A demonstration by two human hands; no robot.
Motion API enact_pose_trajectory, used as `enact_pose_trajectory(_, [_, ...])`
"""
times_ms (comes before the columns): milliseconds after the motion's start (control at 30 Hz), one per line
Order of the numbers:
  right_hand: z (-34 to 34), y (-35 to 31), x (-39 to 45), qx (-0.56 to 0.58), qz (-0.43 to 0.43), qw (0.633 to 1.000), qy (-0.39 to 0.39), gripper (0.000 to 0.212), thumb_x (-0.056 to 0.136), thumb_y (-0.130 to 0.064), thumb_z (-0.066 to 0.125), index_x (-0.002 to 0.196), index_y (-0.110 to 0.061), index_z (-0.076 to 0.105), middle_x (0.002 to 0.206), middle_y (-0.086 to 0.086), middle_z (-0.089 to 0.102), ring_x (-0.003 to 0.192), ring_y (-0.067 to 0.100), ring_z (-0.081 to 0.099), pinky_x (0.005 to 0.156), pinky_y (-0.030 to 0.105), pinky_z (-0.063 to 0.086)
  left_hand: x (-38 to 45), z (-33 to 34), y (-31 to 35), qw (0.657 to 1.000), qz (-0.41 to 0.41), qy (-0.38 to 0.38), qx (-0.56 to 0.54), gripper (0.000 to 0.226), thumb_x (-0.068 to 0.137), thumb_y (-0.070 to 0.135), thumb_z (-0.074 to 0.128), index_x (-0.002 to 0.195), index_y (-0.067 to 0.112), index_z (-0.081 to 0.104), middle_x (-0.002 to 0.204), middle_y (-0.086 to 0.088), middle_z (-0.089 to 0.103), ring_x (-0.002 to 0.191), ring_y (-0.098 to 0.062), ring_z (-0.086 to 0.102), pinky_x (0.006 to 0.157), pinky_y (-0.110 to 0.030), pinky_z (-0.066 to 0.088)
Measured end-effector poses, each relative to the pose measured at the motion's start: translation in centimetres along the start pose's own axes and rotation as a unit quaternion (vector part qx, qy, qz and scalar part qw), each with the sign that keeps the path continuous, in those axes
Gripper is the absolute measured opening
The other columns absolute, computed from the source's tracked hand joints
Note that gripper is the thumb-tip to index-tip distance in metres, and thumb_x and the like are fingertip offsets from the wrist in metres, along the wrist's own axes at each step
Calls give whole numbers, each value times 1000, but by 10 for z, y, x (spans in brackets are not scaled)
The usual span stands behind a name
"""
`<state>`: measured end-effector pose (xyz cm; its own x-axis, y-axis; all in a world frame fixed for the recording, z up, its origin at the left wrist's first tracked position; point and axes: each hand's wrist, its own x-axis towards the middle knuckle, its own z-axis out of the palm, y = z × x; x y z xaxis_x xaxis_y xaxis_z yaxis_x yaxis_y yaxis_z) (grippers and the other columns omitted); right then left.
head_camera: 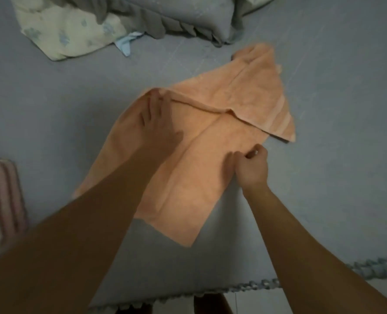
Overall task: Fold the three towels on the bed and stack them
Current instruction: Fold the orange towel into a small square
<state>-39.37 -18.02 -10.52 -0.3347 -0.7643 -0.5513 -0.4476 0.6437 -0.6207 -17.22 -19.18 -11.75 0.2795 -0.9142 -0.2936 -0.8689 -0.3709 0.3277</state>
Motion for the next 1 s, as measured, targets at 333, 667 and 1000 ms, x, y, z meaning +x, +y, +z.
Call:
enact_pose_trajectory(333, [-21, 15, 1, 44, 32, 997, -55, 25, 87, -23, 58, 75, -1, 61, 69, 9, 62, 66, 24, 58, 65, 38, 47, -18, -8, -18, 995, -62, -73, -6, 47, 83, 28, 59, 127, 17, 45, 118, -19, 61, 111, -40, 58, 92, -50, 44])
enact_pose_trajectory(667, [-51, 41, -5, -16, 44, 997, -66, 11, 88, -31, 62, 85, -22, 67, 82, 3, 71, 84, 28, 68, 85, 49, 55, -174, 8, -64, 941, -275, -164, -111, 26, 84, 29, 66, 87, 13, 46, 98, -23, 66, 96, -41, 63, 68, -35, 34])
enact_pose_trajectory(1000, [-18, -47, 9, 234, 86, 968, 23, 33, 84, -14, 65, 115, -12, 54, 106, 8, 56, 90, 22, 57, 74, 35, 48, -65, -22, 14, 992, 104, -71, 12, 79, 72, 43, 74, 142, 24, 42, 139, -6, 45, 124, -32, 43, 101, -43, 35])
